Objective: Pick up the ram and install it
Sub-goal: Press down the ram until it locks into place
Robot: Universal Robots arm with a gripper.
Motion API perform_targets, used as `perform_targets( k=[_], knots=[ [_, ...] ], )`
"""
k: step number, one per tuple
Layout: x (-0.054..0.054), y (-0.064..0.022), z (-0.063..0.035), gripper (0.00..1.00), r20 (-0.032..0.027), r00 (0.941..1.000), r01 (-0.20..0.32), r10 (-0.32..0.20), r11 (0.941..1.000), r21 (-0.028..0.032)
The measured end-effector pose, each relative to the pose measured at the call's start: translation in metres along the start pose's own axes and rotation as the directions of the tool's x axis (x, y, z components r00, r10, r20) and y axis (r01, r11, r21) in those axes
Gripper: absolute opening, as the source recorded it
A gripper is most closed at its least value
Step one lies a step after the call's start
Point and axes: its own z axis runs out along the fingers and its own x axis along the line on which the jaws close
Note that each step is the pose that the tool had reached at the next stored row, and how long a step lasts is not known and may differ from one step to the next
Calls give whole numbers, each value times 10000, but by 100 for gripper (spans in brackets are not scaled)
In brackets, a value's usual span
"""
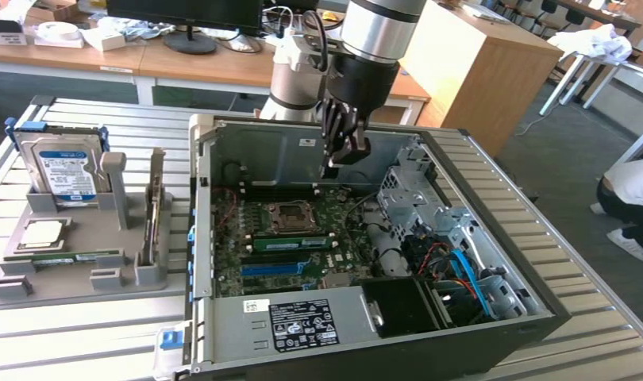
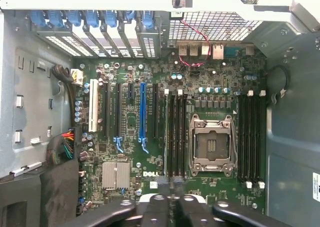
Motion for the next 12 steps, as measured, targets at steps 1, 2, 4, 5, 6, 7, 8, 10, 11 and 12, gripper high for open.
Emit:
perform_targets(
  k=[1, 2, 4, 5, 6, 7, 8, 10, 11, 12],
  knots=[
    [0, 0, 0, 11, 0, 10000, 0, 0, 10000, 0],
    [0, 0, 0, 10, -1, 10000, 0, 0, 10000, 0],
    [0, 0, 0, 10, 0, 10000, 0, 0, 10000, 0],
    [0, 0, 0, 10, 0, 10000, -1, 1, 10000, 0],
    [0, 0, 0, 10, 0, 10000, 0, 0, 10000, 0],
    [0, 0, 0, 10, 0, 10000, 0, 0, 10000, 0],
    [0, 0, 0, 10, 0, 10000, 0, 0, 10000, 1],
    [0, 0, 0, 10, 0, 10000, 0, 0, 10000, 0],
    [0, 0, 0, 10, 0, 10000, -1, 1, 10000, 1],
    [0, -3, 0, 10, 0, 10000, 1, -1, 10000, 0]
  ],
)
